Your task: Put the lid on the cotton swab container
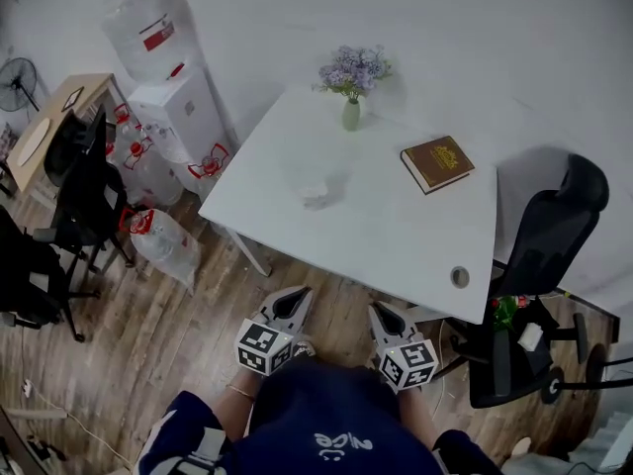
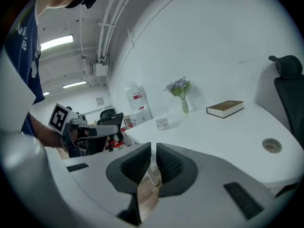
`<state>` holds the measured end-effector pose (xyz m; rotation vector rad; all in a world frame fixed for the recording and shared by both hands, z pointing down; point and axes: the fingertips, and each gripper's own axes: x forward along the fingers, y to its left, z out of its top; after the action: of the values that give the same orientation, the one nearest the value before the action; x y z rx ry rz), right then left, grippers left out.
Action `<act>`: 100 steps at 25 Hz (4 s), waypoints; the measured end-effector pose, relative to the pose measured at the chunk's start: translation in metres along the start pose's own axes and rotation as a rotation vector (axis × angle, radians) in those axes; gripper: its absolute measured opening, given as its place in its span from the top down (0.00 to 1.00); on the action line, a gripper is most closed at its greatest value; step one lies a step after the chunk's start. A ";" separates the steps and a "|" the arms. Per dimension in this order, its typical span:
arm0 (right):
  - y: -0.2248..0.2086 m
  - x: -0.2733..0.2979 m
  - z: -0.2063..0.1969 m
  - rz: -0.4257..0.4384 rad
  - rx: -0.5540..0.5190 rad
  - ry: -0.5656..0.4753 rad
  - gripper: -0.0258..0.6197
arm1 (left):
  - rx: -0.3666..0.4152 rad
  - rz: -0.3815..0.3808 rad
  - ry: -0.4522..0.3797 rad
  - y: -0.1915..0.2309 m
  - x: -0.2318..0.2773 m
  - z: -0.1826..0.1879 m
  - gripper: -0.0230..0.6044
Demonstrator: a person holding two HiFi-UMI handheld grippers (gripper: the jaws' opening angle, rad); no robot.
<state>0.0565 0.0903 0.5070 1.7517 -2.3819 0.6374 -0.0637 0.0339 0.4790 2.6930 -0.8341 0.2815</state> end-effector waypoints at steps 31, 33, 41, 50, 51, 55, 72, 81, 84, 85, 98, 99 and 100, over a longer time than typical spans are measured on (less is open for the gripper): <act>-0.078 0.243 0.147 0.133 -0.087 0.103 0.87 | -0.072 0.210 0.013 0.150 0.097 0.056 0.93; -0.078 0.258 0.153 0.185 -0.104 0.127 0.87 | -0.078 0.218 0.020 0.152 0.105 0.053 0.93; -0.091 0.303 0.190 0.264 -0.136 0.097 0.87 | -0.088 0.269 0.042 0.163 0.136 0.045 0.93; -0.106 0.342 0.195 0.268 -0.097 0.139 0.87 | -0.026 0.298 0.150 0.201 0.161 0.032 0.93; -0.107 0.346 0.196 0.270 -0.091 0.146 0.87 | -0.019 0.282 0.162 0.205 0.167 0.032 0.93; -0.114 0.364 0.202 0.260 -0.028 0.142 0.87 | 0.051 0.230 0.239 0.222 0.187 0.024 0.85; -0.097 0.412 0.162 0.413 -0.050 0.413 0.87 | 0.200 -0.072 0.438 0.226 0.247 0.002 0.55; -0.091 0.407 0.155 0.451 -0.019 0.463 0.87 | 0.222 -0.093 0.419 0.227 0.248 0.001 0.55; -0.086 0.400 0.154 0.474 -0.037 0.474 0.87 | 0.219 -0.097 0.408 0.227 0.249 -0.001 0.55; -0.085 0.398 0.153 0.476 -0.046 0.480 0.87 | 0.217 -0.099 0.404 0.226 0.249 -0.002 0.55; -0.070 0.379 0.146 0.462 -0.123 0.487 0.87 | 0.228 -0.098 0.392 0.226 0.246 0.001 0.55; -0.069 0.377 0.145 0.458 -0.115 0.482 0.87 | 0.225 -0.096 0.396 0.226 0.246 0.000 0.55; -0.069 0.375 0.144 0.456 -0.107 0.478 0.87 | 0.221 -0.093 0.400 0.226 0.246 0.000 0.55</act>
<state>0.0208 -0.3156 0.5202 0.8774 -2.4010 0.8452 0.0052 -0.2699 0.5986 2.7194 -0.5839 0.9019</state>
